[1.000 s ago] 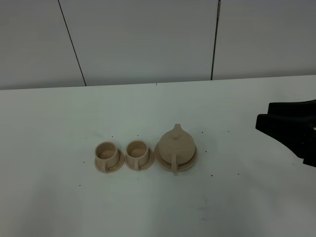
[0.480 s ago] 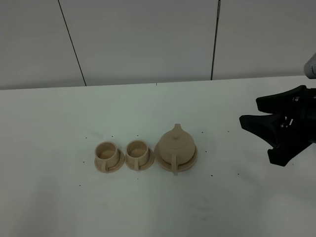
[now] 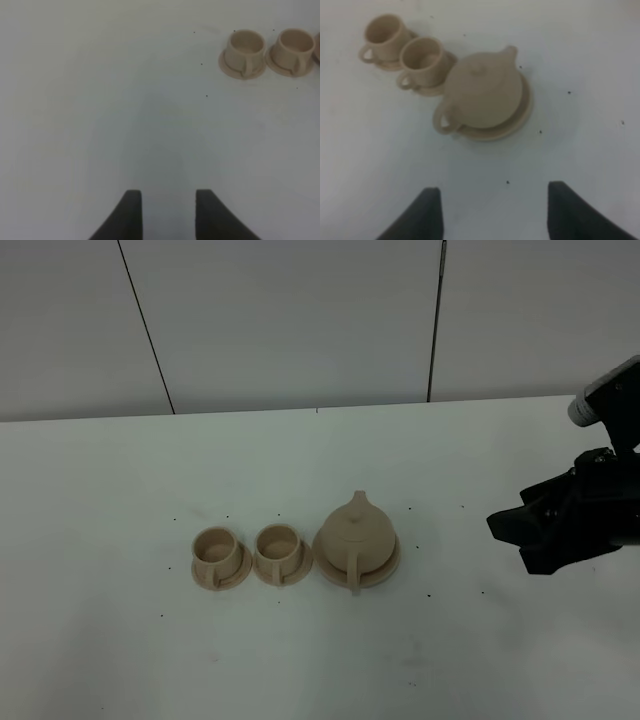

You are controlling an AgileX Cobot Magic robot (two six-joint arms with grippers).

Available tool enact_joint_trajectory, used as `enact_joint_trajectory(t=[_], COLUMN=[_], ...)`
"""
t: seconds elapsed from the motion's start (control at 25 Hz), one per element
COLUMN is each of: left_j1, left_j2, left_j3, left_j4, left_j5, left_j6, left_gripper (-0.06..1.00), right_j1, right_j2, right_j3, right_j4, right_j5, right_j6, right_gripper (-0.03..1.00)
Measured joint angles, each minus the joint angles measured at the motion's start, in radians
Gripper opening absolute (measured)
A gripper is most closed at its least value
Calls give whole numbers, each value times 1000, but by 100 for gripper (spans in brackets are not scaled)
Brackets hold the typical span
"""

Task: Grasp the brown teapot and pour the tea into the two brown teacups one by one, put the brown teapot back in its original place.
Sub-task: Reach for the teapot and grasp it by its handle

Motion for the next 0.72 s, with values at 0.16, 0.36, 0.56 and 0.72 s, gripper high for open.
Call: enact_joint_trajectory(t=[0.16,0.36,0.56,0.72], left_j1=[0,0,0,0], left_j2=[0,0,0,0], left_j3=[0,0,0,0], left_j4=[0,0,1,3], left_j5=[0,1,1,1], left_j6=[0,0,0,0], left_gripper=[33,33,33,33], right_j1=[14,137,263,316], right_j2=[8,8,8,24], right_j3=[-77,-164,-190,-191], right_j4=[-54,-282,-563,-770], right_j5=[1,7,0,-14], right_j6=[84,334,723,1041], right_gripper=[45,42,41,41])
